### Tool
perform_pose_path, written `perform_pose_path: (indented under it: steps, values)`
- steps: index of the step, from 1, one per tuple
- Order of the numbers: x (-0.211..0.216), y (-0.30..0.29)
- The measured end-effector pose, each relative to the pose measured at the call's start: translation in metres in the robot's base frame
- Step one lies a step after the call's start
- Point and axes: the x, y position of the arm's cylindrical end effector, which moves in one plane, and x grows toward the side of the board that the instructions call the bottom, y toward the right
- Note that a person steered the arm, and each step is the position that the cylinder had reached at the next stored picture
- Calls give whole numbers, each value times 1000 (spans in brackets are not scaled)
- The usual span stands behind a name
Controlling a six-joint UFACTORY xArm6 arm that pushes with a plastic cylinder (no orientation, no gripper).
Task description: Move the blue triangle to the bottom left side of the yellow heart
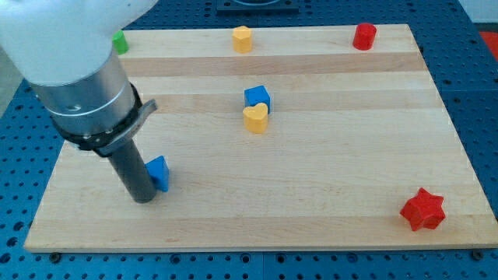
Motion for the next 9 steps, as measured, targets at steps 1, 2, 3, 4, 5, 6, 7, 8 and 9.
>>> perform_pose_path:
  steps: [1, 2, 3, 4, 5, 6, 7, 8, 9]
  values:
    - [0, -11]
    - [-1, -59]
    - [-19, -51]
    - [-23, 10]
    - [-25, 70]
    - [-30, 83]
    - [-31, 83]
    - [-44, 89]
    - [-62, 100]
